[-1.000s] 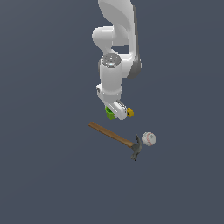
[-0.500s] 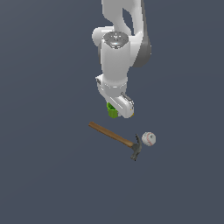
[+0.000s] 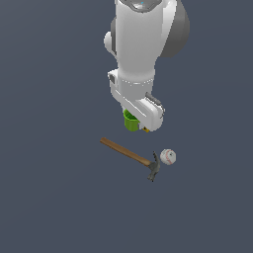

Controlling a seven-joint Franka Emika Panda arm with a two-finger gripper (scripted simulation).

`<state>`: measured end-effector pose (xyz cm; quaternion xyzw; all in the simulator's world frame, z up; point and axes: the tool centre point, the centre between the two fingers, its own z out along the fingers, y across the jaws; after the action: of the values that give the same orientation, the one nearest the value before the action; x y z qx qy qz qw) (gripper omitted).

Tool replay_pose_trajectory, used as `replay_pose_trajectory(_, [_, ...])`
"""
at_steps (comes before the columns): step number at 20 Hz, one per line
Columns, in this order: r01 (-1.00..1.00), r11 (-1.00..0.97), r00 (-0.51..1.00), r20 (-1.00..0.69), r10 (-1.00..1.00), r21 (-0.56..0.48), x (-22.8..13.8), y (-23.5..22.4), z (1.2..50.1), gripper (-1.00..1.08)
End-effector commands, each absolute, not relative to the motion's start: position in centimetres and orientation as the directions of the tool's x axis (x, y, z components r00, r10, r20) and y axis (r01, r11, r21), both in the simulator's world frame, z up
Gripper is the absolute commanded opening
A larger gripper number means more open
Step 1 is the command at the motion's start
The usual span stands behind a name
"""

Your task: Pick up a designated object from a clutter of objects.

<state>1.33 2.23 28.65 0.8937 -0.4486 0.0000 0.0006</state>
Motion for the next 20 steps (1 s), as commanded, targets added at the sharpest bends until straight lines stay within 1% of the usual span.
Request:
replay_pose_trajectory(1, [-0.802, -0.597, 0.597, 0.001, -0.802, 0.001, 2.4, 2.5, 30.5, -1.0])
replay_pose_trajectory(11, [-0.802, -0.598, 0.598, 0.0, -0.802, 0.0, 6.3, 3.5, 36.3, -1.0])
replay_pose_trajectory(20, [-0.802, -0.598, 0.598, 0.0, -0.802, 0.0, 8.4, 3.9, 39.3, -1.0])
